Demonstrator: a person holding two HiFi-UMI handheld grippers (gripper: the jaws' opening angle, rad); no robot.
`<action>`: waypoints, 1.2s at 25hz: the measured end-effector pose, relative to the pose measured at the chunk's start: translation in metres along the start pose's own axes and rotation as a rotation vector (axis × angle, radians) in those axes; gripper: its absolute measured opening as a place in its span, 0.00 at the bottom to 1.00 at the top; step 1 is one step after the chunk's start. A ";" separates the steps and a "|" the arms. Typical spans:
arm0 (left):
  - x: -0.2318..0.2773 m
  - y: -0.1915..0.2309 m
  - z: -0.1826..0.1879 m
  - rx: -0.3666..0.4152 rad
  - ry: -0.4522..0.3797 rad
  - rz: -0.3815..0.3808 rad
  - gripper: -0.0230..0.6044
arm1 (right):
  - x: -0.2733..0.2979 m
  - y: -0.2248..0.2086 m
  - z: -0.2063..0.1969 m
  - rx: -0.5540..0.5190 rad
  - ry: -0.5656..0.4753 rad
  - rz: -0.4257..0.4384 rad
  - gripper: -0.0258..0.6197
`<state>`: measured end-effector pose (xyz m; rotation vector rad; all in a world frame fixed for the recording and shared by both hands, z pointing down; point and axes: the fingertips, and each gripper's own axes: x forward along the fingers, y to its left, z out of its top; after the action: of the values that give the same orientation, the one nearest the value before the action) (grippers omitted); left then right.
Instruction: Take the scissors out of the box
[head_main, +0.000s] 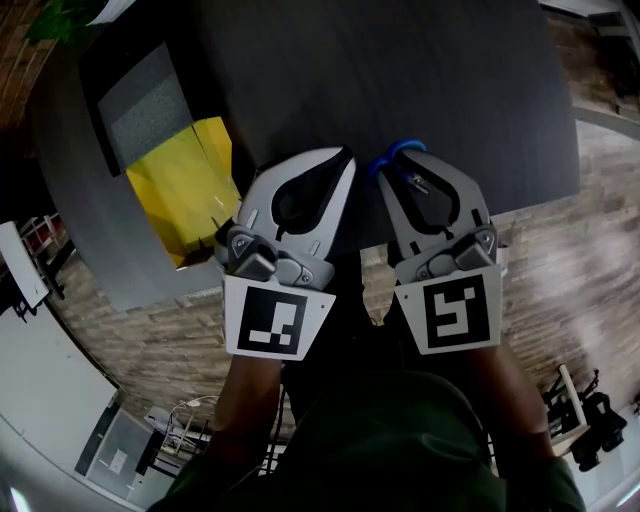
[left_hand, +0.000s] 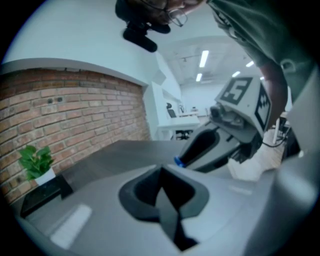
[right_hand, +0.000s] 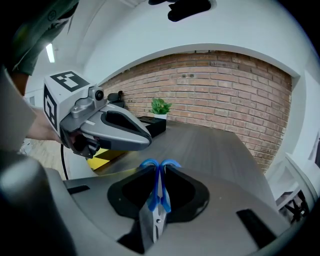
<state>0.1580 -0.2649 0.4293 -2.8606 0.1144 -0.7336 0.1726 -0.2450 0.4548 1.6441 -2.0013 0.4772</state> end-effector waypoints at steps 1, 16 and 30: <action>0.002 -0.002 -0.002 -0.002 0.003 -0.004 0.04 | 0.001 0.000 -0.001 0.000 -0.002 0.001 0.14; 0.027 -0.015 -0.031 -0.035 0.031 -0.029 0.04 | 0.023 -0.004 -0.037 0.021 0.024 0.013 0.14; 0.037 -0.023 -0.043 -0.046 0.036 -0.037 0.04 | 0.037 -0.004 -0.069 0.011 0.079 0.018 0.14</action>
<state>0.1699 -0.2540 0.4886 -2.9008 0.0847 -0.8007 0.1824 -0.2369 0.5320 1.5897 -1.9605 0.5525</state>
